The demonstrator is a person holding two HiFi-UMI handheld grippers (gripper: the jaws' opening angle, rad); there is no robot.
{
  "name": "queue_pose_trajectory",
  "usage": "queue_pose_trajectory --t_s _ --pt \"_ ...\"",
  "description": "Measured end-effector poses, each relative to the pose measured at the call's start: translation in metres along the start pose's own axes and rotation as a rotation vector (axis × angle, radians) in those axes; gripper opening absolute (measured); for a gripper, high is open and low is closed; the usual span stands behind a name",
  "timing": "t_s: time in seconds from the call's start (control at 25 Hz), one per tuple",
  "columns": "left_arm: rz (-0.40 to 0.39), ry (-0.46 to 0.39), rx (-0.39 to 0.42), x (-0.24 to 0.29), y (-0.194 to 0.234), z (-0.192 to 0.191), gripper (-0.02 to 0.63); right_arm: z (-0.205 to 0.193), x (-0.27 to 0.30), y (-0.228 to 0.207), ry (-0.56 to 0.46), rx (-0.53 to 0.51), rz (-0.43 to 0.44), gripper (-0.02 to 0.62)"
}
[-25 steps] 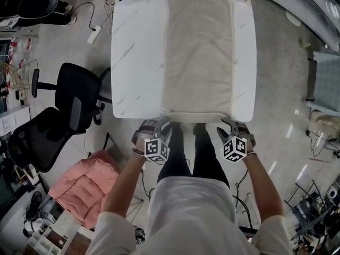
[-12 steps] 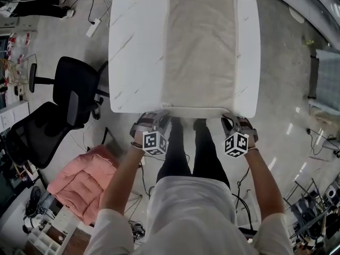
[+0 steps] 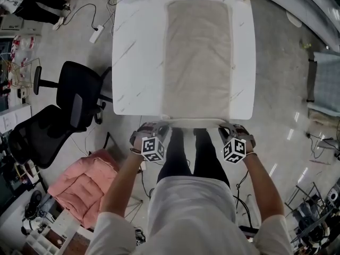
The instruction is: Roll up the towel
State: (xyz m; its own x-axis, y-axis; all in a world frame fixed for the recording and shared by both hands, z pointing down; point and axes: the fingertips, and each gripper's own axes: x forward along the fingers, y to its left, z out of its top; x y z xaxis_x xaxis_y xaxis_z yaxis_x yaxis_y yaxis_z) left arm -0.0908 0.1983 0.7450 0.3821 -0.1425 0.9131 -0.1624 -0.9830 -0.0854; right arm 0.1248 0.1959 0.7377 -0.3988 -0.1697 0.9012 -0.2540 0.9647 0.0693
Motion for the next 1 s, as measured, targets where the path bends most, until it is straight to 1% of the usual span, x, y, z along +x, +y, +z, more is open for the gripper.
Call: queue_pose_trajectory --t_s 0.16,0.32,0.48,0.64,0.72,0.88,0.96,1.0 --pt "-0.043 0.015 -0.020 -0.006 -0.012 0.000 0.037 0.000 -0.009 0.012 -0.004 0.020 0.038 0.032" --pt "-0.085 0.025 -0.021 -0.009 -0.006 0.006 0.037 0.001 -0.015 0.005 -0.005 0.043 0.065 0.032" --pt "-0.179 0.039 -0.010 -0.008 0.000 0.011 0.037 0.002 -0.015 -0.002 0.007 0.086 0.151 0.033" --pt "-0.255 0.062 -0.010 -0.004 0.008 0.012 0.037 0.003 -0.012 -0.016 0.011 0.101 0.208 0.034" --pt "-0.294 0.061 -0.034 -0.005 0.017 0.015 0.037 0.006 -0.012 -0.025 0.011 0.121 0.239 0.034" --pt "-0.383 0.058 -0.107 -0.008 0.029 0.017 0.038 0.010 -0.010 -0.040 0.015 0.183 0.304 0.034" --pt "-0.402 0.059 -0.136 -0.007 0.037 0.019 0.038 0.010 -0.008 -0.048 0.018 0.210 0.320 0.034" --pt "-0.398 0.059 -0.143 -0.006 0.043 0.019 0.040 0.010 -0.007 -0.053 0.017 0.217 0.319 0.035"
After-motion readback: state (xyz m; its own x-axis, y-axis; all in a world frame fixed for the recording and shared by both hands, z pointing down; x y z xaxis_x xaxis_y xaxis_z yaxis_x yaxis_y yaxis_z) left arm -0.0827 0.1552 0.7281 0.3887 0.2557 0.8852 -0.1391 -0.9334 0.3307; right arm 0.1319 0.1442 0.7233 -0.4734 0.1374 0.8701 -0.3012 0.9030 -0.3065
